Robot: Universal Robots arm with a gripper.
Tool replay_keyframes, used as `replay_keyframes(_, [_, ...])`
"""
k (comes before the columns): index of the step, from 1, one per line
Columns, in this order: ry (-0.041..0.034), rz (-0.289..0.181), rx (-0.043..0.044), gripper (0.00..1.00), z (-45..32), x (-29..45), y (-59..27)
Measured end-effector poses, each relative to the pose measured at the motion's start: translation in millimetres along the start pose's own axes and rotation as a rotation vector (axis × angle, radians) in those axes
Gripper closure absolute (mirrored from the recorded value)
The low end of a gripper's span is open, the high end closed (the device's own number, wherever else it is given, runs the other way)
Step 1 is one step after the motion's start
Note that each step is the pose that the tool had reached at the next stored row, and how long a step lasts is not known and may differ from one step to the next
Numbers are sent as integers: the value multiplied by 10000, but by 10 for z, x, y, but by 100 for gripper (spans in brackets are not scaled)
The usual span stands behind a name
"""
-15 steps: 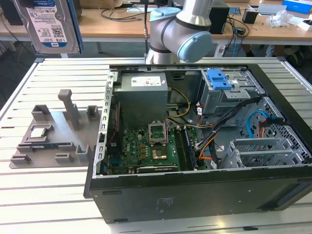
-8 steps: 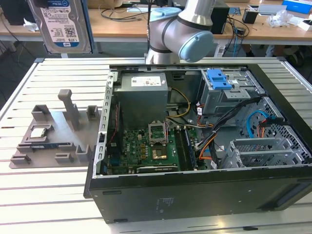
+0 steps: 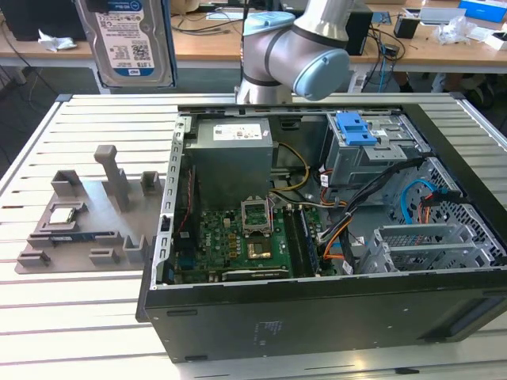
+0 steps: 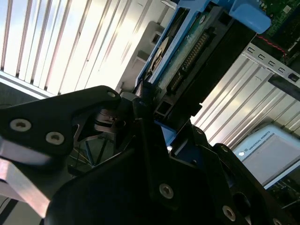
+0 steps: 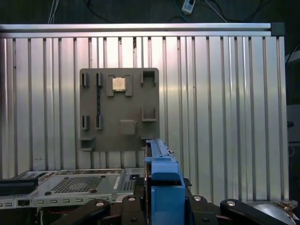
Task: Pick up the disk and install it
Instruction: 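Pick up the disk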
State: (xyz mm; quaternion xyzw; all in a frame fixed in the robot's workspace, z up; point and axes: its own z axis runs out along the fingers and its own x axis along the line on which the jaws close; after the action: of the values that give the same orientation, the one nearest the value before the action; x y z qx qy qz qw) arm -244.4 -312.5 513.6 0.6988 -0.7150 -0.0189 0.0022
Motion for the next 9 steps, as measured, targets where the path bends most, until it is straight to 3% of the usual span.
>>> replay_keyframes(9, [0,-1,-3,63,-8,-9,-283])
